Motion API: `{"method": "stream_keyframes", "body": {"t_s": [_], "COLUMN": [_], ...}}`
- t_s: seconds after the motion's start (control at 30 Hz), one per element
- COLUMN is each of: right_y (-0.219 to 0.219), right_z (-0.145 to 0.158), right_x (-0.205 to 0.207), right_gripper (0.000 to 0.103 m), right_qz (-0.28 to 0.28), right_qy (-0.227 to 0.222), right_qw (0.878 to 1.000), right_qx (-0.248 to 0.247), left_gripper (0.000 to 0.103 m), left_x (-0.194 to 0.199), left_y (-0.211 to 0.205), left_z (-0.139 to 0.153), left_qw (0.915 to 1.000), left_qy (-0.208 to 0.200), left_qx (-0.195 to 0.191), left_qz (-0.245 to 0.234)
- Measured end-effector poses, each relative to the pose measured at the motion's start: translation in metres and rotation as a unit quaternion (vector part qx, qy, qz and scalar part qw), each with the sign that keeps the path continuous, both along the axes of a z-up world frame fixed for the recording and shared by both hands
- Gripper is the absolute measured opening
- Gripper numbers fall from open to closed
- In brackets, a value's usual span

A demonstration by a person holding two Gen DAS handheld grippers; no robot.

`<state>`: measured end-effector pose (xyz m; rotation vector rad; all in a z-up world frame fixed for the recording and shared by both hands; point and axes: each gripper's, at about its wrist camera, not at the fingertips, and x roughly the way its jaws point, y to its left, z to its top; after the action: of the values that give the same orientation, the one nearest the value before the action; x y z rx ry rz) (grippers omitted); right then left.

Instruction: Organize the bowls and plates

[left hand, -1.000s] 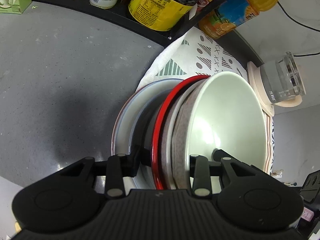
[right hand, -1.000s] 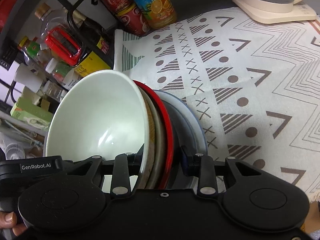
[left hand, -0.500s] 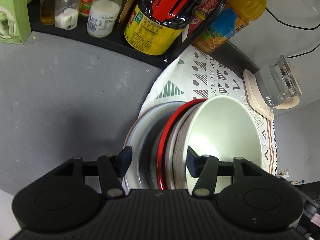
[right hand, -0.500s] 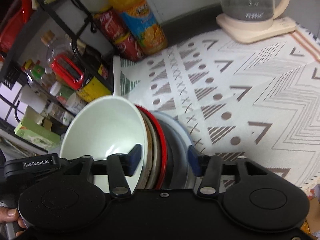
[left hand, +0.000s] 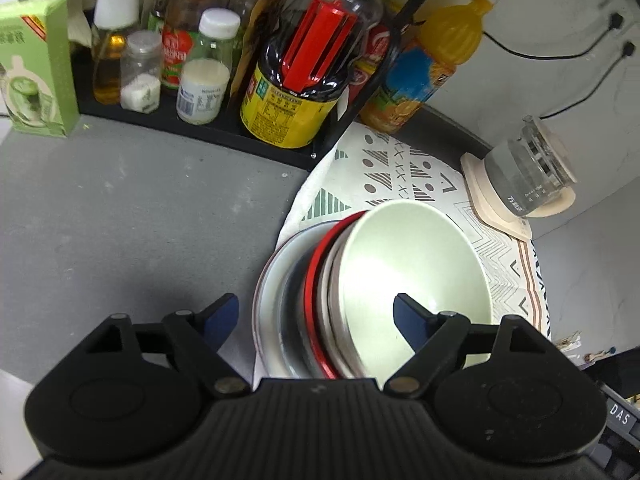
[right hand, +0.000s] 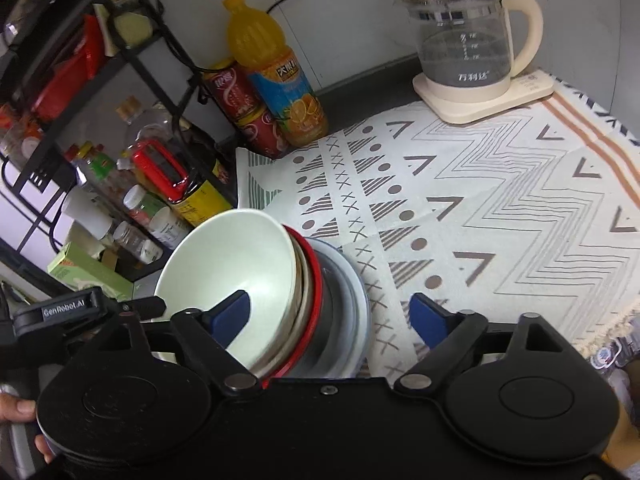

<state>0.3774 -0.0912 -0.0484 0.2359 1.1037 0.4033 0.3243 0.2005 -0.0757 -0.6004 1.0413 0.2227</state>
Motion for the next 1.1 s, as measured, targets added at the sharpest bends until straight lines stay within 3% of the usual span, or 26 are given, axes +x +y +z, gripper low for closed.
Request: {"method": "stream_keyframes", "body": {"t_s": [0.2,0.37,0.53,0.77,1.1], "right_y": [-0.017,-0.036,-0.053,-0.069,-0.081], "right_z": [0.009,0.024,0.043,0.068,0.088], "right_x": [-0.033,-0.069,-0.105,-0.146,-0.190], "right_gripper": [0.090,0.099,0.102,0.103,0.103], "right_qz": [-0.010,-0.027,-0.042,-0.047,-0.045], "right_qy": [-0.004,-0.026,-0.048,-0.077,-0.108], "right_qw": [1.000,0.999,0.998,0.995,0.993], "right_qx": [-0.012,-0.029,-0.030,-0.032,-0.031], "left_gripper": [0.083,0.083,0.084,0.084,0.094], "left_x": [-0.040,-0.079,-0.110,-0.147,-0.188], "left_y": [-0.013,-0.026,-0.044,-0.064,-0.083], "left_z": [0.012,0.035,0.054,0.079,0.099], "left_qw": [0.9996,0.9987,0.9958,0.9929,0.9892], "left_qy": [0.010,0.007,-0.014,-0.041,-0.068], "left_qx": [0.025,0.050,0.084,0.101,0.108], "left_qz": [0.003,-0.004,-0.035,-0.048,-0.072]}}
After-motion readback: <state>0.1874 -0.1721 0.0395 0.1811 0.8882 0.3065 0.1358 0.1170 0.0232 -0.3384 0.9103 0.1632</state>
